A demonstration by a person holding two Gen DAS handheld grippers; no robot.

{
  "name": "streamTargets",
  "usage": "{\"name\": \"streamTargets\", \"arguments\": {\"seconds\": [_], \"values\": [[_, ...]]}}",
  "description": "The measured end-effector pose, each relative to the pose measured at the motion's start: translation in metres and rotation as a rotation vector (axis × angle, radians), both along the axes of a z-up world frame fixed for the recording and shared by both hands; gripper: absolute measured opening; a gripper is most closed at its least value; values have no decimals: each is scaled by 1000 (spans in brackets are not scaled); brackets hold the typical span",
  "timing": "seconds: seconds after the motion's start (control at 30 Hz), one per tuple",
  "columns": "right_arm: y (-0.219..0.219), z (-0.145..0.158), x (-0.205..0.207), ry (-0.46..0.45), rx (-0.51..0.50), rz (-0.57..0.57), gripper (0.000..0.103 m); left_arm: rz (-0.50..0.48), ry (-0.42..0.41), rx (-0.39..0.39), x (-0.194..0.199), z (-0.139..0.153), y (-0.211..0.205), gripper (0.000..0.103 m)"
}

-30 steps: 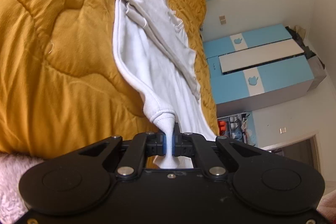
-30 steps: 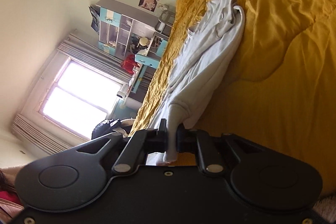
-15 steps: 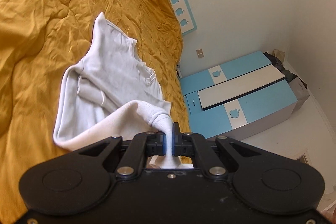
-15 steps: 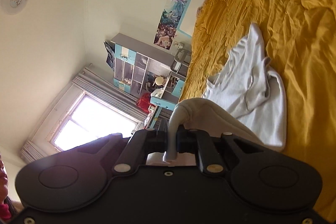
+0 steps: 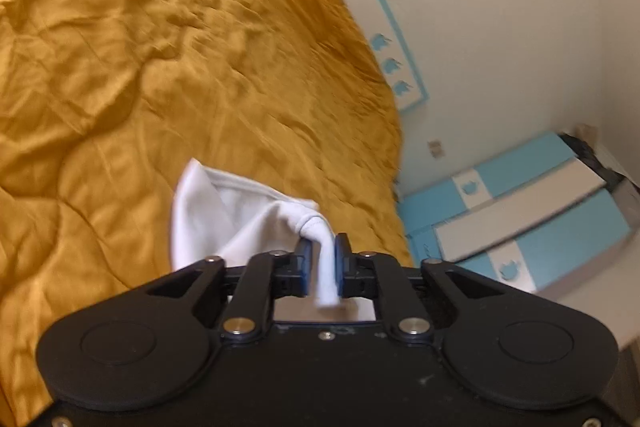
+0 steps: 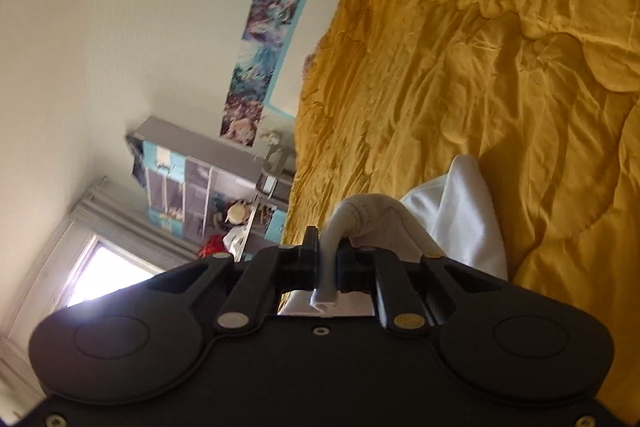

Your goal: Fold small clothes

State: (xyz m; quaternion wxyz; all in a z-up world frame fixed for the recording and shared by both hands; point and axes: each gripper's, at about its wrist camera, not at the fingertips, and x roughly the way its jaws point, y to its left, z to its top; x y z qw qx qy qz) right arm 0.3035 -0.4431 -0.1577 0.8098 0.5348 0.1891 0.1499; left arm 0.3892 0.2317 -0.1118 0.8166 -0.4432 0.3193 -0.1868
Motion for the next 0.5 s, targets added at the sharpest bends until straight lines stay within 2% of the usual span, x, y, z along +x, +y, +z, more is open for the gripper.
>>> {"name": "streamTargets", "arguments": {"seconds": [0.03, 0.07, 0.1, 0.17, 0.2, 0.27, 0.33, 0.4, 0.5], "values": [[-2, -8, 9, 56, 18, -51, 39, 61, 55, 26, 8, -8, 6, 37], [-4, -13, 10, 98, 33, -112, 55, 127, 87, 18, 10, -16, 14, 37], [-5, -16, 4, 118, 48, -182, 70, 143, 81, -8, 7, -19, 19, 37], [-7, -21, -12, 39, 107, -184, 70, 130, 38, -92, -8, -27, 25, 38], [-6, -22, -24, 4, 144, -164, 70, 115, 36, -101, -17, -29, 26, 38], [0, -17, -53, -30, 181, -138, 70, 89, 41, -43, -42, -27, 24, 38], [13, -4, -88, -62, 155, -99, 70, 85, 41, 0, -73, -22, 19, 38], [30, 11, -123, -74, 88, -59, 72, 83, 24, 20, -108, -15, 12, 38], [57, 22, -168, -25, -2, -34, 72, 72, 31, 77, -155, -12, -7, 40]]}}
